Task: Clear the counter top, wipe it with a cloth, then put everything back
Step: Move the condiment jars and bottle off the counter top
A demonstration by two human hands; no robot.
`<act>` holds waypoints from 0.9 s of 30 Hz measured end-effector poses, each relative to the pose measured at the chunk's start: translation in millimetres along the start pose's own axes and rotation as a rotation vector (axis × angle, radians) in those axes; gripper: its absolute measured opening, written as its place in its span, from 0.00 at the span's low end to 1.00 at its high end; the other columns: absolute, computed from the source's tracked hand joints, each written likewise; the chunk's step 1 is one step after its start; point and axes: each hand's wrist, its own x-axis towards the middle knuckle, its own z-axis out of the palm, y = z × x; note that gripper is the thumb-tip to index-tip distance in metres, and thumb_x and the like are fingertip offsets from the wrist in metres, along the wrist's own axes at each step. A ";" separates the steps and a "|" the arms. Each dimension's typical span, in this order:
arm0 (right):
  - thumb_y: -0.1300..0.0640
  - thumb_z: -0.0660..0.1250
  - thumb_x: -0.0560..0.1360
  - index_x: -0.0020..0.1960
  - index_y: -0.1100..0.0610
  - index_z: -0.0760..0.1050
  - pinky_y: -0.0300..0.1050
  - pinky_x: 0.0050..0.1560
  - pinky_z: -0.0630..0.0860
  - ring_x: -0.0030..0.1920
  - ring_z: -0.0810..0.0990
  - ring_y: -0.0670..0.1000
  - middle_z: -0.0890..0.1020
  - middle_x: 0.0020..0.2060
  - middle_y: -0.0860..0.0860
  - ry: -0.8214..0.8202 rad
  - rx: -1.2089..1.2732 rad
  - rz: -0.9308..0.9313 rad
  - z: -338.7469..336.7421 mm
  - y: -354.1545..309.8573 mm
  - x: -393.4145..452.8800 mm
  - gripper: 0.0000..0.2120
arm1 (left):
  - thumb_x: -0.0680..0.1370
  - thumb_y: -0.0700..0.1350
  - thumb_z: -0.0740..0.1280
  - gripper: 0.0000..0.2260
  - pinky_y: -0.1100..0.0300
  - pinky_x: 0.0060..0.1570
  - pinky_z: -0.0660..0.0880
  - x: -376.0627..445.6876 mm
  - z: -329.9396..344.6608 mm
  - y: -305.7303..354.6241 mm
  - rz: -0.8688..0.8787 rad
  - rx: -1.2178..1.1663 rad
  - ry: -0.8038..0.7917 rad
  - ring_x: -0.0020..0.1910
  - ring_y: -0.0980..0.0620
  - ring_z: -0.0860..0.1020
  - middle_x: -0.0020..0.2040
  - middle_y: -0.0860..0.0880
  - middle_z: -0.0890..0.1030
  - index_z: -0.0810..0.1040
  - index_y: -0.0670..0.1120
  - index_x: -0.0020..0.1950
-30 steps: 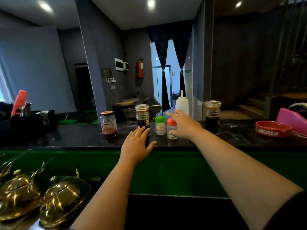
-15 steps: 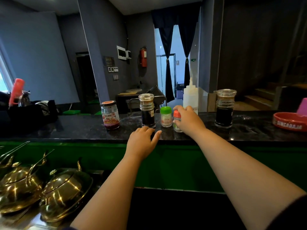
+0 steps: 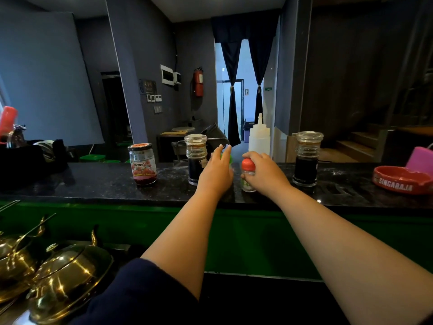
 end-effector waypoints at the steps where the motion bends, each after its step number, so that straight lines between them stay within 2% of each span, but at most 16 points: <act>1: 0.56 0.71 0.74 0.67 0.52 0.67 0.50 0.59 0.72 0.59 0.73 0.58 0.71 0.61 0.55 0.003 0.011 -0.004 -0.4 1.0 -0.5 0.24 | 0.79 0.42 0.63 0.31 0.50 0.61 0.74 2.3 4.4 0.7 -0.021 -0.006 -0.009 0.69 0.42 0.69 0.78 0.44 0.53 0.53 0.47 0.78; 6: 0.56 0.71 0.74 0.66 0.51 0.67 0.53 0.60 0.73 0.58 0.74 0.59 0.72 0.60 0.56 0.004 0.056 -0.020 2.4 5.4 -1.5 0.23 | 0.78 0.41 0.66 0.26 0.49 0.59 0.73 5.8 13.7 0.1 -0.084 -0.033 0.035 0.65 0.39 0.69 0.72 0.40 0.60 0.62 0.49 0.74; 12: 0.57 0.70 0.74 0.66 0.49 0.68 0.53 0.58 0.75 0.58 0.75 0.59 0.76 0.59 0.56 0.018 0.135 -0.005 2.6 4.8 -9.6 0.22 | 0.76 0.42 0.68 0.21 0.56 0.55 0.69 -12.8 -4.4 2.3 -0.109 -0.215 0.067 0.61 0.43 0.70 0.63 0.43 0.68 0.69 0.54 0.68; 18: 0.57 0.71 0.73 0.64 0.50 0.71 0.45 0.53 0.73 0.56 0.77 0.57 0.78 0.58 0.55 0.096 0.257 0.016 -4.2 -13.6 -43.5 0.21 | 0.74 0.43 0.70 0.19 0.60 0.52 0.67 -64.7 -47.9 5.5 -0.050 -0.257 0.069 0.56 0.49 0.71 0.61 0.46 0.71 0.74 0.56 0.62; 23: 0.56 0.72 0.72 0.64 0.51 0.71 0.43 0.53 0.72 0.55 0.77 0.53 0.78 0.58 0.54 0.125 0.326 -0.010 5.8 -35.6 -107.6 0.22 | 0.71 0.45 0.72 0.20 0.56 0.53 0.74 -128.4 -80.5 -3.7 -0.041 -0.315 0.056 0.53 0.50 0.76 0.56 0.49 0.77 0.75 0.57 0.61; 27: 0.57 0.73 0.71 0.65 0.50 0.71 0.40 0.54 0.70 0.56 0.76 0.50 0.78 0.59 0.52 0.022 0.370 0.024 37.9 -38.3 -166.9 0.23 | 0.70 0.44 0.74 0.24 0.55 0.54 0.77 -192.4 -73.4 -21.7 -0.142 -0.402 -0.009 0.52 0.52 0.79 0.56 0.51 0.79 0.73 0.54 0.64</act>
